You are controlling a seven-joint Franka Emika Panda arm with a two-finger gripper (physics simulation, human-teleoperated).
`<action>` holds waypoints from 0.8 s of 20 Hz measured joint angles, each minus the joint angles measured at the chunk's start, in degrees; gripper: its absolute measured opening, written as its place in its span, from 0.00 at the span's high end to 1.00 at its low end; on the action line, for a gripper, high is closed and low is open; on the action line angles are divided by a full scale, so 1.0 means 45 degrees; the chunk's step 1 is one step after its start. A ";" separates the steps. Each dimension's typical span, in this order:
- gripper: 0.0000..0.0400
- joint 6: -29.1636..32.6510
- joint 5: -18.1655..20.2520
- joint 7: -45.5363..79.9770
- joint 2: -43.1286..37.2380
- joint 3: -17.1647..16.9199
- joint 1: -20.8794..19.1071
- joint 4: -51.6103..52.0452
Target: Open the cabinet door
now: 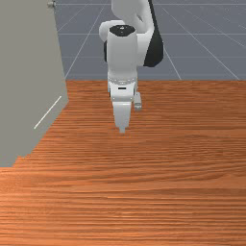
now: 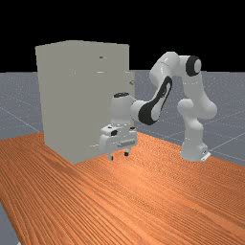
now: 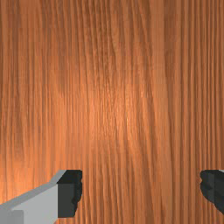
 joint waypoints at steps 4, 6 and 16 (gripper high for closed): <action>0.08 -0.0407 -0.0352 0.0670 -0.0199 -0.0422 0.0004 -0.0399; 0.65 -0.1915 0.0206 0.6431 -0.4527 -0.0443 0.0097 -0.4476; 1.00 -0.2349 0.1991 1.7211 -1.0603 -0.0144 -0.1015 -0.7886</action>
